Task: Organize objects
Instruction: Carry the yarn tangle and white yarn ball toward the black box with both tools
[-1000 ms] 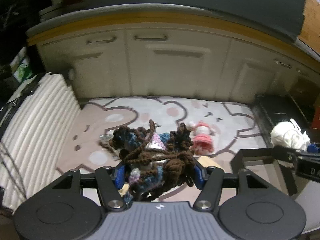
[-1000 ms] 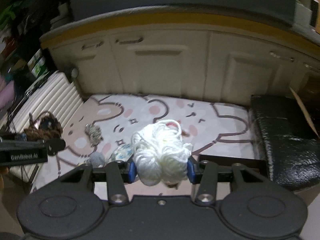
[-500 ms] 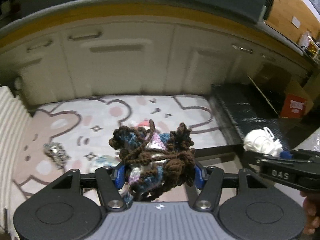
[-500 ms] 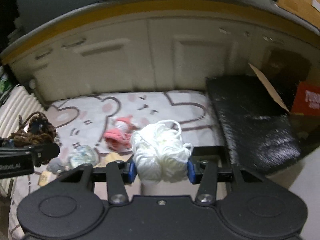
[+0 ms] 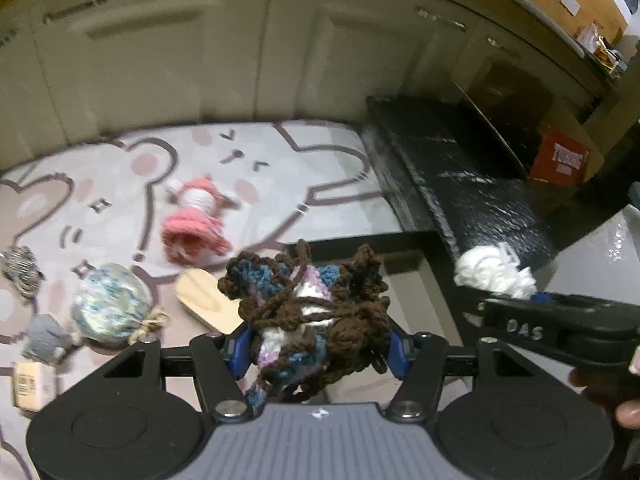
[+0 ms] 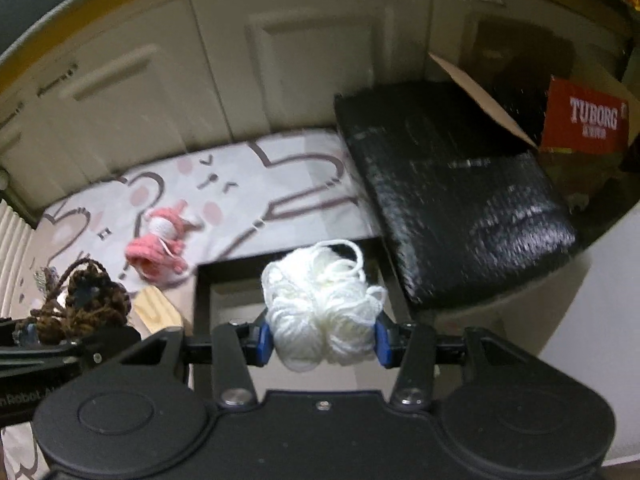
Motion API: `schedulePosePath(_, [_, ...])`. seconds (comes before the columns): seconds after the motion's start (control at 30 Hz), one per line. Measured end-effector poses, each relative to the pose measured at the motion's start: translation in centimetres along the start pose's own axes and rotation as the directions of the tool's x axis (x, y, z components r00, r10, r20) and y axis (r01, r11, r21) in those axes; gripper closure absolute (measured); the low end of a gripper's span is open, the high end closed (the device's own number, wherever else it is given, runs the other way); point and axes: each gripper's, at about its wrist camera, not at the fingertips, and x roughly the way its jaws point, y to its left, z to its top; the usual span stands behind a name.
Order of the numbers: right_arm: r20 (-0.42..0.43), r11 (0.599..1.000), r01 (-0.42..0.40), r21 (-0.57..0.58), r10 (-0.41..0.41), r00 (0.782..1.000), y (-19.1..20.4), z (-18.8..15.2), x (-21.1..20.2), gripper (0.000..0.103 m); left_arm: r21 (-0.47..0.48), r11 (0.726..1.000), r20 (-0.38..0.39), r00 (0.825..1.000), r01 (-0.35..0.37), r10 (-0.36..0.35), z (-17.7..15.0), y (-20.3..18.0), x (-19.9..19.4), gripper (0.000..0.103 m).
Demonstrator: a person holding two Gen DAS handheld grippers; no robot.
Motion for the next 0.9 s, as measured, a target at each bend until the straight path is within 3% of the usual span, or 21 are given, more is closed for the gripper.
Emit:
schedulePosePath(0.43, [-0.097, 0.997, 0.036, 0.072, -0.029, 0.995, -3.1, -1.7, 3.1, 0.054, -0.036, 0.997, -0.07, 0.995, 0.07, -0.073, -1.0, -2.0, 3.5, 0.04])
schedulePosePath(0.9, [-0.112, 0.992, 0.045, 0.116, -0.032, 0.993, -4.0, -1.6, 4.1, 0.053, 0.041, 0.997, -0.105, 0.993, 0.06, -0.055, -1.4, -3.2, 4.9, 0.04])
